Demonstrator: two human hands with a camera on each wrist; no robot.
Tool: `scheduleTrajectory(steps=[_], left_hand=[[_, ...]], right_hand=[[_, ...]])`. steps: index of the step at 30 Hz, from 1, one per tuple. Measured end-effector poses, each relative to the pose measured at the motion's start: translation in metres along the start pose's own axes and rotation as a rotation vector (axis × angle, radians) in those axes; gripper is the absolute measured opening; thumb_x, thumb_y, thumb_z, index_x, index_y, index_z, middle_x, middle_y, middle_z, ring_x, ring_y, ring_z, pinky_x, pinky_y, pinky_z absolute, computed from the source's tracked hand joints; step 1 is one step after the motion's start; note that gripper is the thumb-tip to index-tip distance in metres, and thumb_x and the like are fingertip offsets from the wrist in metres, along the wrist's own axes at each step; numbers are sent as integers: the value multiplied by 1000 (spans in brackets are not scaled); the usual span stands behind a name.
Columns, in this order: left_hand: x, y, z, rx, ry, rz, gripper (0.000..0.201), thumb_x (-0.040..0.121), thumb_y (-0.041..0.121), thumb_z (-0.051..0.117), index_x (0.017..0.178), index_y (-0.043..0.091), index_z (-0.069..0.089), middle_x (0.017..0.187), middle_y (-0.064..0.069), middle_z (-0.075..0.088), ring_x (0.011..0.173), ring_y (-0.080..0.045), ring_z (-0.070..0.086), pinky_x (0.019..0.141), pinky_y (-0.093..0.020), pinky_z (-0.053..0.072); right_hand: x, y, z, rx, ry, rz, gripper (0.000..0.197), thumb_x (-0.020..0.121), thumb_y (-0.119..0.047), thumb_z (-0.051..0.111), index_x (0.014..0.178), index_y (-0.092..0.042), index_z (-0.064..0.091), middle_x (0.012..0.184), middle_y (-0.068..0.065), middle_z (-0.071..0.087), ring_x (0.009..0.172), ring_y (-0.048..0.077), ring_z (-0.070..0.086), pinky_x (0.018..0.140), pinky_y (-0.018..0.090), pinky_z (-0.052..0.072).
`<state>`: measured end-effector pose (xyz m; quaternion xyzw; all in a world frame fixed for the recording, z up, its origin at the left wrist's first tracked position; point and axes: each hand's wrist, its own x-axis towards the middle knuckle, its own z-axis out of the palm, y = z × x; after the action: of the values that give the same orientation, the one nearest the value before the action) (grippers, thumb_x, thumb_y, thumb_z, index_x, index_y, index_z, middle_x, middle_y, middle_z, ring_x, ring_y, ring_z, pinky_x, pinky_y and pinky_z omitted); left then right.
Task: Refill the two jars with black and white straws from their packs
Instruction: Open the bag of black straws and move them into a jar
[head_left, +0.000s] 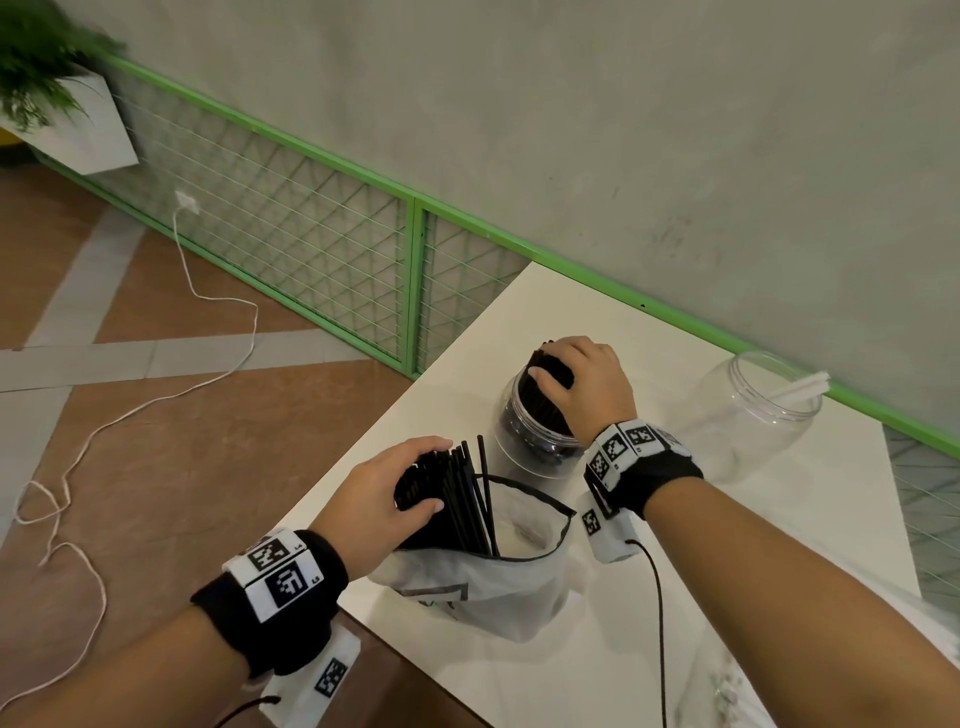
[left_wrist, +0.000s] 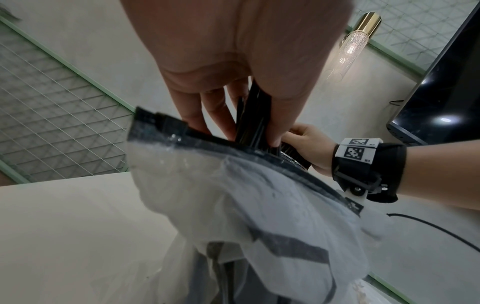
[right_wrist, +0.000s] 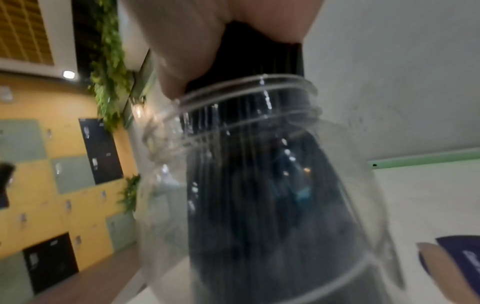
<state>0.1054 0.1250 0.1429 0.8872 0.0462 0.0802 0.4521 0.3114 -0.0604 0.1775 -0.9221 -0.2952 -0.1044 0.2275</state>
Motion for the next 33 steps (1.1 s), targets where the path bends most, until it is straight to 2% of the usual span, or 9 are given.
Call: scheduleTrajectory(steps=[5,7,10,14,18,21,24,29,33], left_hand=[[1,0,0,1,-1,5,57,82,18,70,123,48,45,122,30,52,112,13,45,93,-4,31],[2,-1,0,-6,-4,7,58,81,18,70,124,48,45,123,29,52,113,12,46,95,-9,33],[2,-4,0,-16,-6,7,58,81,18,71,125,46,46,124,27,53,114,11,46,96,-9,34],[2,-3,0,-26,-8,19,57,81,17,71,126,43,47,121,27,54,111,16,45,90,1,31],[1,0,1,-42,-7,37,57,80,13,71,126,38,49,115,23,57,106,17,46,85,1,33],[0,1,2,-50,-25,47,55,80,12,71,124,39,50,112,19,60,103,15,50,84,1,35],[-3,2,2,-50,-47,63,51,81,12,70,122,38,52,115,18,59,103,12,51,86,-2,36],[-9,0,2,-29,30,119,49,78,11,71,117,35,54,113,11,49,104,3,48,87,-1,31],[-13,-2,2,-48,61,67,54,78,13,71,118,39,47,111,12,51,100,0,52,84,-2,33]], right_hand=[[1,-5,-3,-238,-152,-15,43,88,-56,52,127,-37,55,142,-6,44,133,29,30,103,47,27],[-5,-12,-11,-228,-74,-40,47,89,-58,50,131,-37,51,148,-4,37,139,30,21,107,49,21],[-28,-26,-23,70,49,-123,40,91,-48,51,124,-26,58,129,-1,52,121,21,41,100,38,33],[-78,-44,-12,364,-294,-10,34,91,-35,61,120,-18,61,101,-4,62,88,8,57,80,21,42],[-108,-52,13,459,-530,205,76,78,-46,74,140,-21,38,128,-6,53,107,7,52,84,16,42],[-106,-60,20,617,-580,235,87,71,-32,83,141,-28,30,126,-14,49,110,0,48,86,6,36],[-102,-67,27,654,-590,250,100,69,-22,85,147,-24,23,123,-8,49,114,4,45,93,13,33],[-103,-68,45,622,-507,222,53,68,-18,83,116,-17,59,102,1,67,95,14,62,87,30,51],[-111,-62,52,632,-472,288,32,74,-18,79,99,-8,63,90,9,69,86,21,65,85,42,53]])
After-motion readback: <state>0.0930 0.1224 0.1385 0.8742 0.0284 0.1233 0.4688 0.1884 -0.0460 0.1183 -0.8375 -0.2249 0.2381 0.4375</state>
